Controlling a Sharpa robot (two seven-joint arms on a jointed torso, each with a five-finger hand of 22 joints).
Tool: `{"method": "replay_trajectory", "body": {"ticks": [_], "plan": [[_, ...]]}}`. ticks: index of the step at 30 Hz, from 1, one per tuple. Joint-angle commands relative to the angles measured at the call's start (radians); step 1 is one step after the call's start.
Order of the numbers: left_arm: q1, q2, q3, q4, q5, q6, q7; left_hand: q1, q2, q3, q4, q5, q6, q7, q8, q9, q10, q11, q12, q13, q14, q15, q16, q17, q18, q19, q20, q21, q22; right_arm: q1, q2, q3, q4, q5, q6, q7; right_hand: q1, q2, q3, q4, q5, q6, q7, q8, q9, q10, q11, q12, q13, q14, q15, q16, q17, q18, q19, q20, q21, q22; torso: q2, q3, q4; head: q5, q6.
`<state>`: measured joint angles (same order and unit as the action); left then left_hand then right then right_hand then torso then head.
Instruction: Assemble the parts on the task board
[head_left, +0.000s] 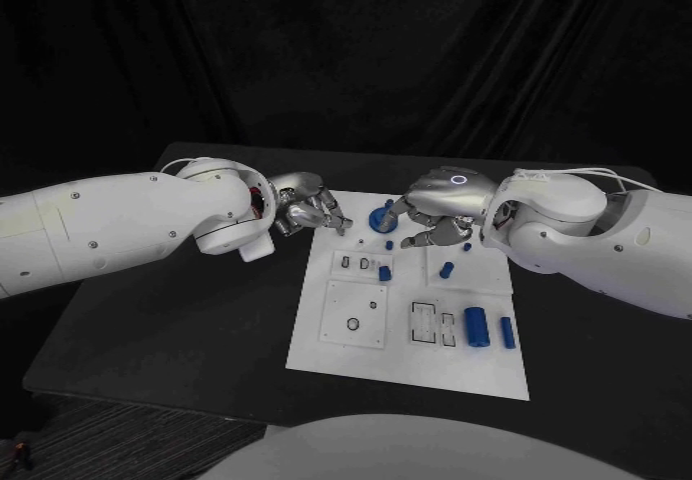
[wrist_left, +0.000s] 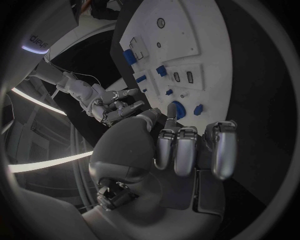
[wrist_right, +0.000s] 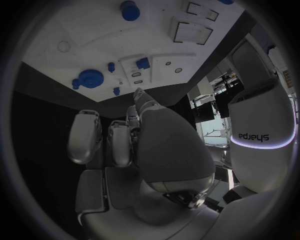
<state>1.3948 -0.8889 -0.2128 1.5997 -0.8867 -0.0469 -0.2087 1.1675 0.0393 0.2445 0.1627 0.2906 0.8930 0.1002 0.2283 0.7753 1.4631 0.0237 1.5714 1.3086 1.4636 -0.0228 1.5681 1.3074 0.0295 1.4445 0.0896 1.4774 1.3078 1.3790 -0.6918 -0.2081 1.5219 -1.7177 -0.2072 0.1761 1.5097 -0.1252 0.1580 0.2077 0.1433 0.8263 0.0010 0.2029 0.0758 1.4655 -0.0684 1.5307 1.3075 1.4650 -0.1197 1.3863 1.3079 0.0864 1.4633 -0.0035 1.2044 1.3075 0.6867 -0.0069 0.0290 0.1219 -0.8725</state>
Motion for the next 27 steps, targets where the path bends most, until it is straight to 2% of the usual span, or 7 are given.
{"method": "replay_trajectory", "body": {"ticks": [1, 5, 7, 9, 17, 22, 27], "plan": [[-0.003, -0.001, 0.000, -0.001, 0.035, -0.038, 0.072, 0.014, -0.001, -0.001, 0.002, 0.006, -0.007, 0.000, -0.004, -0.002, 0.108, 0.008, -0.001, 0.262, 0.107, 0.008, 0.003, 0.263, 0.007, 0.000, 0.005, -0.006, 0.183, -0.003, 0.007, 0.001, -0.008, -0.064, 0.074, 0.019, 0.019, 0.000, 0.002, -0.011, 0.008, -0.015, -0.005, -0.013, -0.002, 0.064, -0.011, 0.004, 0.193, 0.063, -0.010, 0.001, 0.056, -0.016, 0.001, -0.008, 0.002, 0.169, 0.005, -0.0087, 0.0108, -0.003, 0.000], [-0.004, -0.004, 0.000, -0.003, 0.036, -0.035, 0.075, 0.016, -0.001, -0.001, 0.002, 0.008, -0.007, 0.000, -0.004, -0.003, 0.108, 0.008, -0.001, 0.262, 0.107, 0.008, 0.003, 0.263, 0.007, 0.000, 0.006, -0.006, 0.184, -0.005, 0.017, 0.001, -0.020, -0.079, 0.114, 0.011, 0.047, 0.001, 0.010, -0.031, 0.038, -0.026, -0.014, -0.028, 0.000, 0.059, -0.017, 0.000, 0.187, 0.060, -0.014, -0.004, 0.052, -0.015, -0.003, -0.013, -0.007, 0.168, 0.007, -0.0130, 0.0129, -0.004, 0.000], [-0.004, -0.005, 0.000, -0.003, 0.036, -0.033, 0.076, 0.017, -0.001, -0.001, 0.002, 0.009, -0.007, 0.000, -0.004, -0.004, 0.108, 0.008, -0.001, 0.262, 0.107, 0.008, 0.003, 0.263, 0.007, 0.000, 0.006, -0.006, 0.184, -0.007, 0.021, 0.001, -0.025, -0.094, 0.129, 0.011, 0.049, -0.001, 0.009, -0.033, 0.042, -0.032, -0.017, -0.032, 0.000, 0.058, -0.019, -0.001, 0.186, 0.059, -0.015, -0.007, 0.050, -0.014, -0.004, -0.014, -0.011, 0.168, 0.009, -0.0173, 0.0160, -0.010, 0.000], [-0.004, -0.006, 0.000, -0.005, 0.036, -0.031, 0.076, 0.020, -0.001, -0.001, 0.002, 0.011, -0.005, 0.000, -0.003, -0.005, 0.108, 0.008, -0.001, 0.262, 0.107, 0.009, 0.003, 0.263, 0.008, 0.000, 0.006, -0.006, 0.184, -0.010, 0.026, 0.001, -0.032, -0.116, 0.140, 0.015, 0.047, -0.005, 0.006, -0.034, 0.044, -0.036, -0.024, -0.035, 0.001, 0.057, -0.021, -0.002, 0.184, 0.057, -0.017, -0.010, 0.046, -0.014, -0.005, -0.014, -0.012, 0.168, 0.011, -0.0180, 0.0171, -0.014, 0.000], [-0.007, -0.010, 0.000, -0.008, 0.037, -0.025, 0.076, 0.021, 0.000, -0.001, 0.002, 0.012, -0.004, -0.001, -0.003, -0.006, 0.108, 0.008, -0.001, 0.262, 0.107, 0.009, 0.003, 0.263, 0.008, 0.000, 0.006, -0.006, 0.184, -0.023, 0.047, 0.001, -0.055, -0.205, 0.132, 0.044, 0.046, -0.004, 0.006, -0.035, 0.046, -0.020, -0.038, -0.029, 0.008, 0.056, -0.024, -0.002, 0.184, 0.056, -0.020, -0.009, 0.049, -0.014, -0.006, -0.017, -0.012, 0.168, 0.019, -0.0276, 0.0289, -0.035, 0.000], [-0.008, -0.013, 0.000, -0.009, 0.037, -0.022, 0.074, 0.023, 0.000, -0.001, 0.002, 0.014, -0.003, -0.001, -0.002, -0.007, 0.108, 0.008, -0.001, 0.262, 0.107, 0.009, 0.003, 0.263, 0.008, -0.001, 0.007, -0.006, 0.184, -0.030, 0.055, 0.001, -0.063, -0.223, 0.127, 0.050, 0.045, -0.003, 0.006, -0.034, 0.045, -0.017, -0.040, -0.028, 0.010, 0.057, -0.025, -0.001, 0.185, 0.056, -0.020, -0.009, 0.049, -0.014, -0.007, -0.018, -0.012, 0.169, 0.022, -0.0286, 0.0306, -0.037, 0.000], [-0.009, -0.015, 0.000, -0.009, 0.037, -0.017, 0.070, 0.023, 0.000, -0.001, 0.003, 0.015, -0.003, -0.001, -0.002, -0.008, 0.108, 0.008, -0.001, 0.262, 0.107, 0.009, 0.003, 0.263, 0.008, -0.001, 0.007, -0.007, 0.183, -0.036, 0.061, 0.001, -0.069, -0.229, 0.126, 0.053, 0.042, -0.001, 0.005, -0.033, 0.041, -0.011, -0.040, -0.026, 0.012, 0.058, -0.026, -0.001, 0.187, 0.056, -0.021, -0.007, 0.051, -0.015, -0.006, -0.018, -0.011, 0.169, 0.020, -0.0275, 0.0274, -0.036, 0.000]]}}
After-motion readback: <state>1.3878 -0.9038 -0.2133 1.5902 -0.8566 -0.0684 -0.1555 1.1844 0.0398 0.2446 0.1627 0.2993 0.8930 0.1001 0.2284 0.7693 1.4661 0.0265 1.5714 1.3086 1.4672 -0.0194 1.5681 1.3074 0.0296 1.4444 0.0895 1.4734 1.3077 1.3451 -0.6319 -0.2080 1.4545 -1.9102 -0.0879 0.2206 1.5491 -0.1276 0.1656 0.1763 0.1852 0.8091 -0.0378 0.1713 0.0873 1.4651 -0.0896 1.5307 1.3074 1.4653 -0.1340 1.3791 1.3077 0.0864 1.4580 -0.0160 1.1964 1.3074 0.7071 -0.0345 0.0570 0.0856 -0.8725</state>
